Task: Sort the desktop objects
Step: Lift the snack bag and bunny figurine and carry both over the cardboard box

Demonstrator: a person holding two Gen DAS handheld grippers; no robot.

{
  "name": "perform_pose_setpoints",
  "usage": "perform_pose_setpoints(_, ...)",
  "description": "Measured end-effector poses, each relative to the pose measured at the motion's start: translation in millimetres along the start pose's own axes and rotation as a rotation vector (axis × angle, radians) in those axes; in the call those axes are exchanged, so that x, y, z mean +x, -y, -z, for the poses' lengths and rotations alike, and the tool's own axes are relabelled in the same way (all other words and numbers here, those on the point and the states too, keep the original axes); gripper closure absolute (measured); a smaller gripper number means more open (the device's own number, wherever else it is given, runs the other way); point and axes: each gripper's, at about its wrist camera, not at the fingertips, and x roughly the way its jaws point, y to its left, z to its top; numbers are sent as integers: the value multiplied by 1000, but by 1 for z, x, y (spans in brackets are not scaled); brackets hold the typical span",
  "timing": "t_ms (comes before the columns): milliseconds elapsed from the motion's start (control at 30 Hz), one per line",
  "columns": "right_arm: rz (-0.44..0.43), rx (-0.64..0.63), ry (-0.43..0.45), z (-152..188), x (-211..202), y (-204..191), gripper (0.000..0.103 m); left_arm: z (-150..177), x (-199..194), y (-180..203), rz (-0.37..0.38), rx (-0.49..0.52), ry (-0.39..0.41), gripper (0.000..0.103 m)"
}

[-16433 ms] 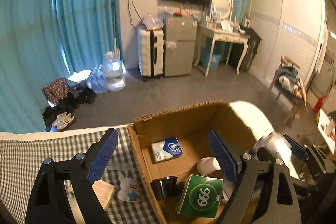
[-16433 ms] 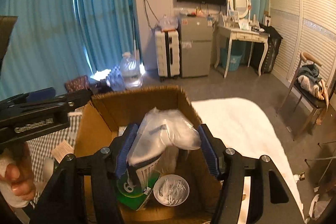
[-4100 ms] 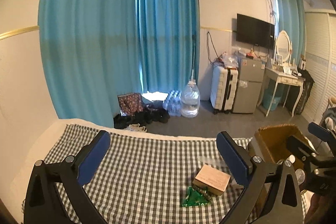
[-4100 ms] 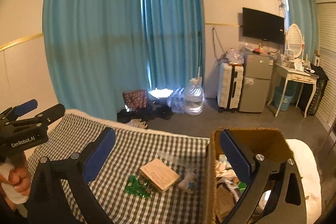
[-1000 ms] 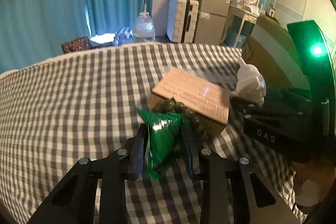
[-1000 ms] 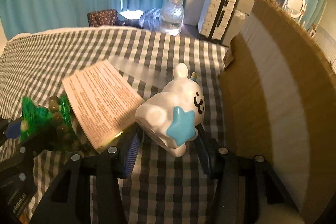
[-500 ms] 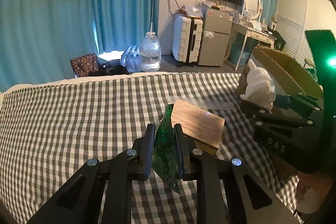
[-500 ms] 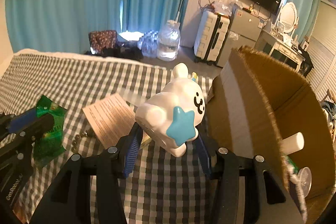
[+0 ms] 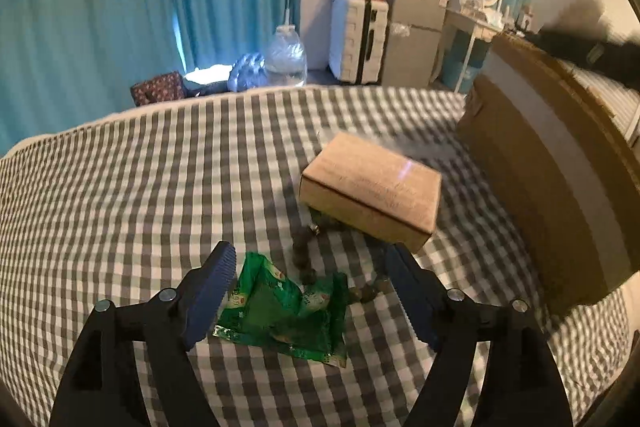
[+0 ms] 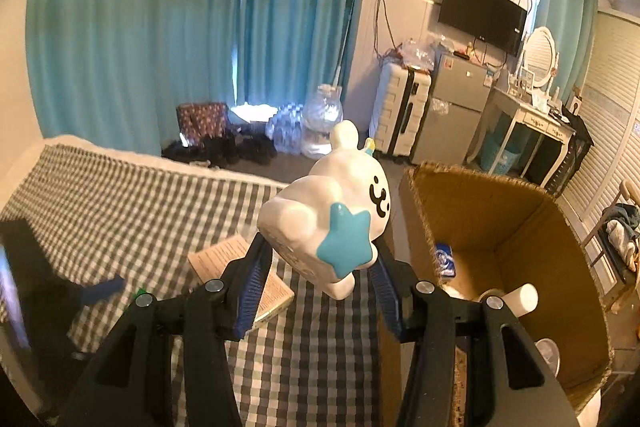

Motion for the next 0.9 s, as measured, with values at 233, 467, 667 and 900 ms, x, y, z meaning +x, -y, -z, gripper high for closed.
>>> perform_pose_setpoints(233,-12,39,26,-10,-10,14,54,18,33,-5,-58,-13,-103,28)
perform_pose_setpoints(467,-15,70,58,-21,-23,26,54,19,12,-9,-40,-50,-74,65)
perform_pose_setpoints(667,-29,98,91,-29,-43,36,54,4,-28,-7,-62,-34,18,65)
perform_pose_setpoints(900,-49,125,142,-33,-82,47,54,-20,-86,2,-113,15,157,65)
